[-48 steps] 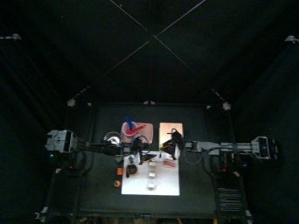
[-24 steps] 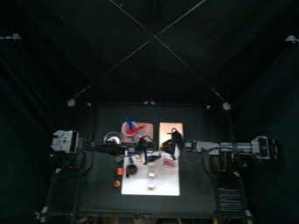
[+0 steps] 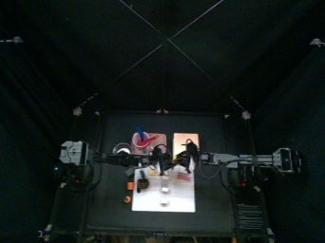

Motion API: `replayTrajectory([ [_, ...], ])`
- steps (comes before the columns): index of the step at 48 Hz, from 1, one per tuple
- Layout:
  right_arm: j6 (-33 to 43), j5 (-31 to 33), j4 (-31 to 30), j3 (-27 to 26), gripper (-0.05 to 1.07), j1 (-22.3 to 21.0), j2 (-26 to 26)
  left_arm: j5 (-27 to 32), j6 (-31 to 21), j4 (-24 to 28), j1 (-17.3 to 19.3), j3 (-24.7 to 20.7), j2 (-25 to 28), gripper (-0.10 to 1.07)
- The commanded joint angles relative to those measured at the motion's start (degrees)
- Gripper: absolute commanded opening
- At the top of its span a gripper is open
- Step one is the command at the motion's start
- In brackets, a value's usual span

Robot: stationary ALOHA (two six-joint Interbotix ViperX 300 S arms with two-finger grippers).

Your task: Hand over the spoon

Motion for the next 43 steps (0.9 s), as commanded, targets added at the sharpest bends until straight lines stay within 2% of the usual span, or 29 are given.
replayTrajectory([
  [1,-0.1,-0.6,0.1,-3.7,0.63,0.3,-0.4,-0.5,0.1,-0.3,0.5,-1.2,-0.9,0.60],
  [9,0.0,-0.6,0.3,-2.9,0.65,0.8,-0.5,-0.5,0.1,-0.2,0.4,-0.2,-1.7,0.48],
  [16,-0.1,-0.6,0.1,-2.5,0.70,1.5,-0.9,-0.5,0.1,-0.2,0.3,1.1,-2.7,0.48],
  [30,0.0,-0.3,-2.5,-1.0,0.94,3.6,-2.0,-0.5,0.2,0.1,0.3,4.3,-5.1,0.47],
  [43,0.0,0.5,-2.5,1.7,0.96,5.4,-3.3,-0.5,0.3,2.0,0.5,10.2,-9.9,0.47],
])
